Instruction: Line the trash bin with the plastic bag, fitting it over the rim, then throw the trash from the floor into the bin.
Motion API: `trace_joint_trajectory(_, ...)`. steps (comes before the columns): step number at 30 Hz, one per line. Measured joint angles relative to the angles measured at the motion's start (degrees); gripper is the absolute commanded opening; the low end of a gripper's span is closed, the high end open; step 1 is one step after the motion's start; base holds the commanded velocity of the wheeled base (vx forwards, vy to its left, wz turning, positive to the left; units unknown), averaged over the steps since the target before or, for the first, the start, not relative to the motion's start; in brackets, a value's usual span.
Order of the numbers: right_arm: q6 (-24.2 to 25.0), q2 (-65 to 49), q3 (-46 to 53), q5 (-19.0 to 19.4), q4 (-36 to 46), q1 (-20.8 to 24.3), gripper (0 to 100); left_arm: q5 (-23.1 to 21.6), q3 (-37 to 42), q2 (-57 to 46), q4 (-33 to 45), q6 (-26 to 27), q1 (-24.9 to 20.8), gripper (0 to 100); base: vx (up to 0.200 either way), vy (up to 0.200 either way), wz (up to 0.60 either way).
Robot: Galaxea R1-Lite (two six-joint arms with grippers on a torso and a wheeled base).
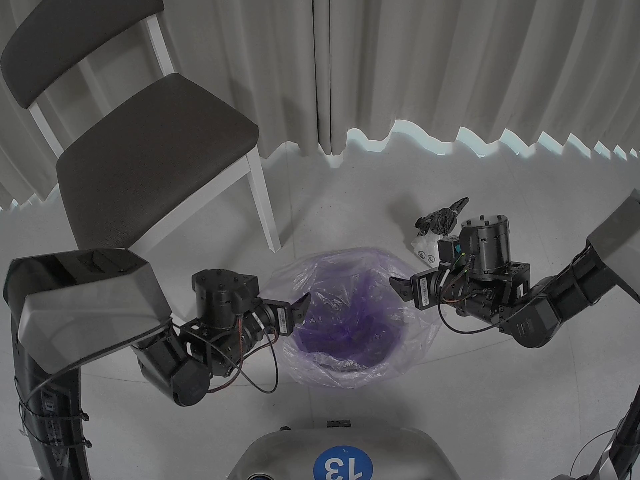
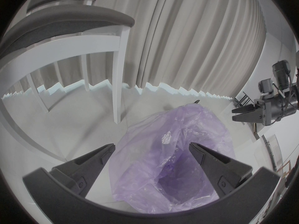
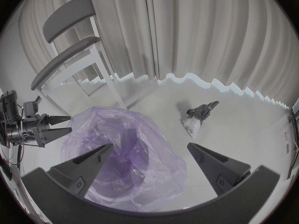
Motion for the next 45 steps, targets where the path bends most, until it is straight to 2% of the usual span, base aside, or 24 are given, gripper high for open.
trace_joint_trajectory(10, -1.0, 2.2, -3.2, 3.9, 0.4, -1.2, 100, 0.9, -13.0, -2.6, 16.1, 0.6, -1.8, 100, 0.0, 0.0, 0.0)
trace_joint_trajectory(20, -2.2, 7.1, -9.0, 4.5, 2.2, -1.3, 100, 1.0, -15.4, -2.8, 17.9, 0.8, -2.4, 100, 0.0, 0.0, 0.0)
trace_joint_trajectory(25, -2.4, 8.6, -11.4, 4.6, 3.2, -2.0, 100, 1.0, -15.5, -2.7, 18.5, 1.0, -1.6, 100, 0.0, 0.0, 0.0)
trace_joint_trajectory(31, -2.5, 9.8, -14.0, 4.6, 5.0, -3.0, 100, 0.6, -15.7, -1.5, 18.5, 4.2, 0.0, 100, 0.0, 0.0, 0.0)
trace_joint_trajectory(42, -2.7, 11.3, -15.3, 4.6, 5.5, -4.0, 100, 0.6, -17.1, 2.3, 17.1, 4.4, 1.4, 100, 0.0, 0.0, 0.0)
trace_joint_trajectory(45, -4.1, 11.8, -15.6, 4.6, 5.5, -4.8, 100, 0.6, -17.9, 2.8, 17.0, 4.5, 2.6, 100, 0.0, 0.0, 0.0)
